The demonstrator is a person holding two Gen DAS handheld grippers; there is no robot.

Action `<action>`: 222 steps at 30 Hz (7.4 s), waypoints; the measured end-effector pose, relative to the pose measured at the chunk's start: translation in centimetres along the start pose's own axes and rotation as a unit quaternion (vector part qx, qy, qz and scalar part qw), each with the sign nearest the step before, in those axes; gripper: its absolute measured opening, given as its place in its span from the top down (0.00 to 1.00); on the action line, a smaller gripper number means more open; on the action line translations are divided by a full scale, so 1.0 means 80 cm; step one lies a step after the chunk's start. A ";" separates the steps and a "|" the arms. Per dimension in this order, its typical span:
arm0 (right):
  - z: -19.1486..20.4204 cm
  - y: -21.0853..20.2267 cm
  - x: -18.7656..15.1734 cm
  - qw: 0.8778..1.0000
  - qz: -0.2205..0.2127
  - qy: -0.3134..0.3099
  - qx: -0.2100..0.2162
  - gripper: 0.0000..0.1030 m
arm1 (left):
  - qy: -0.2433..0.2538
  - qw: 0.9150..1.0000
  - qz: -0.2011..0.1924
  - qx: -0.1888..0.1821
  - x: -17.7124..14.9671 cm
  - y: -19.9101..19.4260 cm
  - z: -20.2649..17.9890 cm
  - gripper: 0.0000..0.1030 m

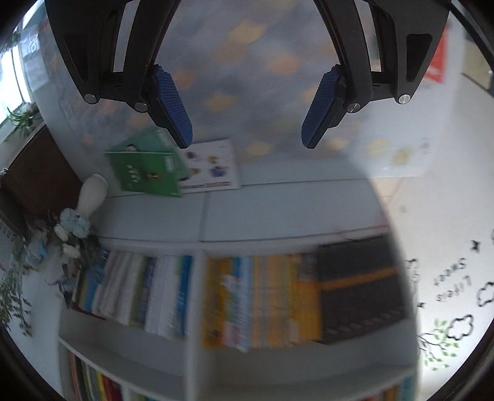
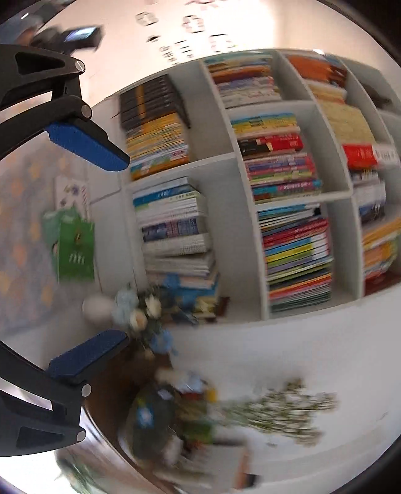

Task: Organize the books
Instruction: 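Move both open grippers back toward the green books by the vase, then grasp the edge of the green books with the right gripper, then pull the green books across the bed with the right gripper, then grasp the green books with the left gripper while the right gripper holds them, then carry the green books to the stack at the bed end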

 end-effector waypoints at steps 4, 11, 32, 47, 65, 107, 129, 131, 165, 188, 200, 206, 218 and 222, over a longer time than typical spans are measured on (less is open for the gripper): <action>-0.009 0.131 -0.115 0.990 0.067 0.109 0.057 0.01 | -0.018 0.999 0.020 -0.020 -0.036 0.081 -0.046 0.30; -0.019 0.309 -0.331 0.911 0.268 0.295 0.106 0.02 | 0.086 0.995 0.032 -0.032 -0.106 0.164 -0.128 0.30; -0.008 0.441 -0.377 0.916 0.201 0.346 0.021 0.00 | -0.100 0.988 0.076 -0.092 -0.110 0.317 -0.105 0.25; -0.102 0.507 -0.400 0.801 0.136 0.582 0.037 0.90 | -0.101 0.987 0.078 -0.099 -0.112 0.317 -0.106 0.19; 0.045 0.236 -0.489 0.833 0.389 0.355 0.170 0.86 | -0.119 0.986 0.109 -0.030 -0.170 0.043 0.063 0.19; 0.156 0.025 -0.540 0.851 0.469 -0.135 0.194 0.27 | -0.076 0.954 0.288 -0.033 -0.353 0.020 0.086 0.15; 0.276 -0.050 -0.590 0.749 0.494 -0.217 0.385 0.27 | 0.089 0.955 0.268 -0.094 -0.246 0.167 -0.046 0.04; 0.297 -0.043 -0.594 0.741 0.497 -0.204 0.403 0.27 | 0.105 0.952 0.267 -0.103 -0.248 0.169 -0.068 0.04; 0.123 0.056 -0.537 0.889 0.412 -0.014 0.199 0.24 | -0.240 0.923 0.227 -0.198 -0.329 0.006 0.070 0.03; 0.116 0.062 -0.541 0.839 0.423 0.086 0.331 0.06 | -0.190 0.903 0.284 -0.261 -0.348 0.021 0.001 0.02; 0.160 0.031 -0.542 0.910 0.355 -0.171 0.130 0.57 | -0.109 0.926 0.291 -0.216 -0.352 0.007 -0.024 0.02; 0.152 0.020 -0.542 0.901 0.375 -0.058 0.208 0.69 | -0.192 0.905 0.293 -0.242 -0.349 0.012 -0.002 0.02; 0.165 -0.003 -0.575 0.889 0.405 0.025 0.212 0.74 | -0.078 0.885 0.351 -0.297 -0.373 -0.025 -0.051 0.02; 0.189 -0.030 -0.557 0.910 0.366 -0.011 0.195 0.75 | -0.055 0.901 0.316 -0.294 -0.355 -0.043 -0.027 0.03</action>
Point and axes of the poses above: each gripper's, at about its wrist camera, not at the fingertips, and y roughly the way its jaws point, z to its left, x to its top, the point moved 5 cm from there along y, roughly the way its jaws point, and after that the axes turned 3 degrees about -y, right-handed, at the moved point
